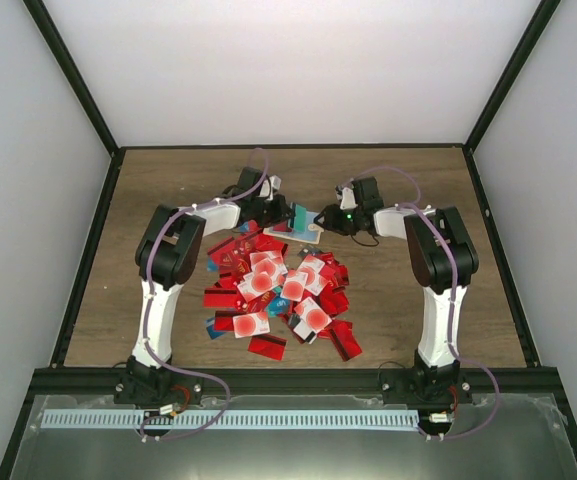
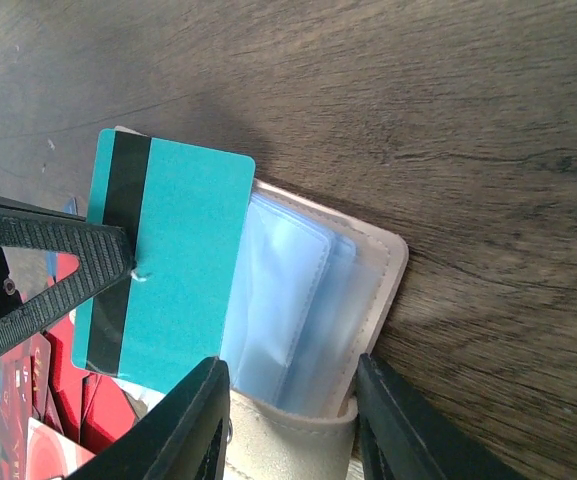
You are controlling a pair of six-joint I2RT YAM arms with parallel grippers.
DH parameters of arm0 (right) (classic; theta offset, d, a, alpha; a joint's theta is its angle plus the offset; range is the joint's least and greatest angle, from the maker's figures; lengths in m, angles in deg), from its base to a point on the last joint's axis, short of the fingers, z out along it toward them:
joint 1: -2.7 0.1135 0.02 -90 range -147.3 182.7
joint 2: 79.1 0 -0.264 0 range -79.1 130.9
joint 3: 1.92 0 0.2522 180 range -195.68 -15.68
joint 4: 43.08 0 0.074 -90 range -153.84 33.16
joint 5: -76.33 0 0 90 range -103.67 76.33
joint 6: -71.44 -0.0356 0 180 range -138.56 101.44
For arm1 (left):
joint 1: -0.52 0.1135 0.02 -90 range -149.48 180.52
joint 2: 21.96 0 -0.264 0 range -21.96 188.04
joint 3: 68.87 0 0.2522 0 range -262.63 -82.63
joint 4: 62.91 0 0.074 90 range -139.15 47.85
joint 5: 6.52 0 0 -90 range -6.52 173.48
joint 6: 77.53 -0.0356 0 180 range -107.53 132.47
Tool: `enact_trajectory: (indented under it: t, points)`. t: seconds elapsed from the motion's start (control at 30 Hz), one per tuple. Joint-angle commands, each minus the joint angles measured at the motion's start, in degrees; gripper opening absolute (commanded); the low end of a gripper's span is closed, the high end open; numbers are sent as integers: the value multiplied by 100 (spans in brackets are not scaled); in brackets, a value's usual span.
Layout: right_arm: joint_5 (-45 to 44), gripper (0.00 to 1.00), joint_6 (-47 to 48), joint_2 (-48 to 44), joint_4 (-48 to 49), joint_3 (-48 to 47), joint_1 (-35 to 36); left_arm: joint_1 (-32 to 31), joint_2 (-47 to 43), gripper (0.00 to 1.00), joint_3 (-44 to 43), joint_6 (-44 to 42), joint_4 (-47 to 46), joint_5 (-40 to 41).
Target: Put the credit cards into the card holder
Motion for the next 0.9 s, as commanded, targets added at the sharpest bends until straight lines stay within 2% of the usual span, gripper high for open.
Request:
enact_trajectory:
  t: [0.0, 0.87]
  points:
    - [45, 37, -7, 213, 4, -202, 31, -38, 117, 4, -29, -268, 661, 4]
    - [169, 36, -6, 373, -5, -350, 33, -91, -157, 4, 94, -562, 1323, -45]
